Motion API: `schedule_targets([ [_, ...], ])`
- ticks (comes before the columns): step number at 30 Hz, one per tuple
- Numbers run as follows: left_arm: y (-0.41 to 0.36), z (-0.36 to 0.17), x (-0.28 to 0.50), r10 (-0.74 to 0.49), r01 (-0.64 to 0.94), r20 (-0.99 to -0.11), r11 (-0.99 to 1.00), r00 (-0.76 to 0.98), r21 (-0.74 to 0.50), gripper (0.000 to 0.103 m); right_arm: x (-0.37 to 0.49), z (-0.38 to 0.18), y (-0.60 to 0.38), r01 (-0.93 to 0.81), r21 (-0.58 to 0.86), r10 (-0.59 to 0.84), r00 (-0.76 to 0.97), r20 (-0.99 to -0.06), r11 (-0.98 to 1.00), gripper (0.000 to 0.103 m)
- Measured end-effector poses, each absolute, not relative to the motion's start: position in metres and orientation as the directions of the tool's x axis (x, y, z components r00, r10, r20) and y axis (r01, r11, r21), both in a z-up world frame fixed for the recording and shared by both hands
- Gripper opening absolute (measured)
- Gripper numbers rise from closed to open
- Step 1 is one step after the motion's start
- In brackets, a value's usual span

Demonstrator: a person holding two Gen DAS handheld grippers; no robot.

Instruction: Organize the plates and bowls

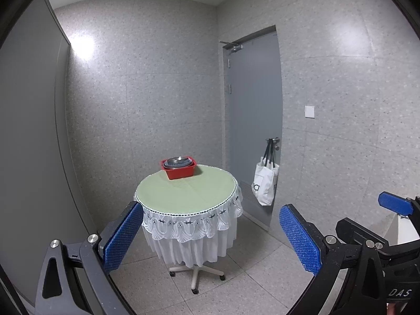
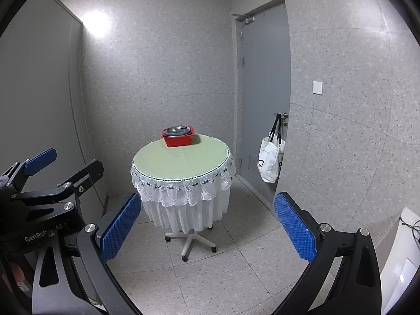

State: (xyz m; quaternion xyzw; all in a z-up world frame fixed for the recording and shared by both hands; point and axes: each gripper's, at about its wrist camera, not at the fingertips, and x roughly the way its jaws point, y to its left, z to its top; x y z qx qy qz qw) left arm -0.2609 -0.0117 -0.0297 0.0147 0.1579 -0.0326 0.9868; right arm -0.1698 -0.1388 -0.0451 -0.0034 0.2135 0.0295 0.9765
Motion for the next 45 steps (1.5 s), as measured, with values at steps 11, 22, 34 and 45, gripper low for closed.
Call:
schedule_targets([
  [11, -0.019, -0.034, -0.262, -0.050, 0.059, -0.314, 0.998, 0.948, 0.020, 0.102, -0.175, -0.045, -0.132, -0.055, 0.004, 0.052, 0.907, -0.418, 0.998, 0.103],
  [22, -0.030, -0.036, -0.263, -0.044, 0.052, -0.313, 0.998, 0.949, 0.019, 0.102, -0.177, -0.045, -0.123, -0.056, 0.004, 0.053, 0.905, -0.423, 0.998, 0.103],
  [34, -0.047, -0.040, -0.261, -0.040, 0.047, -0.306, 0.999, 0.951, 0.016, 0.103, -0.177, -0.045, -0.124, -0.048, 0.001, 0.043, 0.903, -0.427, 0.999, 0.103],
  [45, -0.050, -0.043, -0.261, -0.039, 0.047, -0.308, 0.999, 0.950, 0.018, 0.102, -0.178, -0.045, -0.127, -0.046, 0.004, 0.044, 0.902, -0.430, 0.999, 0.103],
])
